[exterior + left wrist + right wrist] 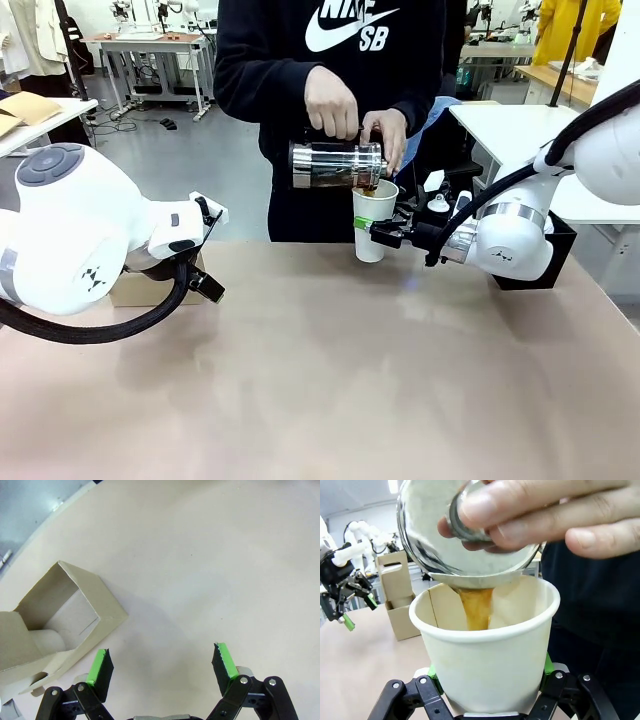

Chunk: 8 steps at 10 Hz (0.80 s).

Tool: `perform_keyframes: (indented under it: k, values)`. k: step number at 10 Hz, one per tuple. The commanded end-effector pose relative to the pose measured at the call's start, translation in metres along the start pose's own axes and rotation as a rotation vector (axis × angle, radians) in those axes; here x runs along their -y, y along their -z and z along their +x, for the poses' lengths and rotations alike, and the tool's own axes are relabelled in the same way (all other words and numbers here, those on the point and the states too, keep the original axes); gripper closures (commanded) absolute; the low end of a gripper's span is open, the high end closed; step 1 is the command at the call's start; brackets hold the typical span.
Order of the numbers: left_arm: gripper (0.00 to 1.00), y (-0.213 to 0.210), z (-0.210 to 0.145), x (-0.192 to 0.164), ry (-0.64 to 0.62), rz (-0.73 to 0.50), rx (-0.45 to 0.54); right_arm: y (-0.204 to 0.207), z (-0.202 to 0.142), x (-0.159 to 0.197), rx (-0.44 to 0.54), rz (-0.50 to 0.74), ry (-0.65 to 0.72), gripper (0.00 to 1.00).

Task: Pour a drink into a cup and package it in a carrier.
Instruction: When a person places the Paper Cup Lid on the 600 ml Paper Cup , lift the 600 ml Paper Cup.

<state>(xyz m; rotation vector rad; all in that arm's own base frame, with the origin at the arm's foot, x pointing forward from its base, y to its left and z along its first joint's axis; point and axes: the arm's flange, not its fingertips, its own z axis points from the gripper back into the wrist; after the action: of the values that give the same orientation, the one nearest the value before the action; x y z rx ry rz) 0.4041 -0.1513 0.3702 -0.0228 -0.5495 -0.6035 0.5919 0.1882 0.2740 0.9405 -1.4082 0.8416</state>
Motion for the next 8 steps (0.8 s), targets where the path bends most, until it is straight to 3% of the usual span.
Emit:
perform_keyframes:
  k: [1,8]
  values:
    - [0.0,-0.0003,0.0,0.0004,0.001,-0.002,0.001,0.0017,0.0018,0.0001,0.016,-0.01,-0.002,0.19]
    - [0.0,-0.0003,0.0,0.0004,0.001,-0.002,0.001,0.0017,0.0018,0.0001,0.016,-0.01,-0.002,0.19]
